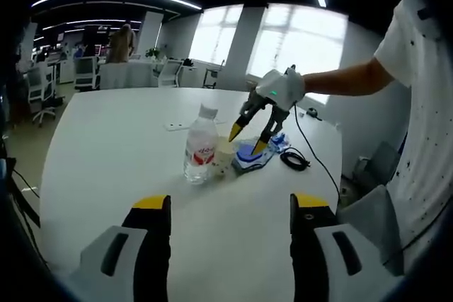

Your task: Arrange the tabletop items into an orderly group along one side of the table until the central work area is clear of visible clutter.

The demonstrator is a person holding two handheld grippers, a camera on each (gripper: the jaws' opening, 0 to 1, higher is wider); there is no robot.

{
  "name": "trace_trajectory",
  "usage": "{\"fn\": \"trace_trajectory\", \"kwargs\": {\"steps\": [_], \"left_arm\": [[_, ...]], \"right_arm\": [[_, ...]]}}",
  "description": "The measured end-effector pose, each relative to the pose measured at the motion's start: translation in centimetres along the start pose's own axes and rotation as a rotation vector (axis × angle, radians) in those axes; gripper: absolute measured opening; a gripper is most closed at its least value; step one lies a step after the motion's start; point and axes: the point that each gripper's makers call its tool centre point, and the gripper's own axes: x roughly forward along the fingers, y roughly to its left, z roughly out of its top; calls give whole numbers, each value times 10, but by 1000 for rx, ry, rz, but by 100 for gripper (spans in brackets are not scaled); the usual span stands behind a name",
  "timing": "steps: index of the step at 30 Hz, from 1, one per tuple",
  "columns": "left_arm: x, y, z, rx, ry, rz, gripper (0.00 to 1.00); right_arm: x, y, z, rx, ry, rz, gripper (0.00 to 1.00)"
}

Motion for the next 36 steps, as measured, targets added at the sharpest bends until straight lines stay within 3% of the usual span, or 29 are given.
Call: {"fn": "trace_trajectory", "kwargs": {"steps": [15, 27, 36], "left_arm": [[4, -12, 11, 38, 6, -14, 72], [11, -28, 19, 68, 19, -34, 75], [19, -47, 26, 102, 31, -61, 75]], "right_arm": [[-22, 6, 1, 220, -100, -64, 56], [-46, 24, -2, 404, -182, -131, 60], [-72, 43, -21, 539, -244, -203, 60]]}}
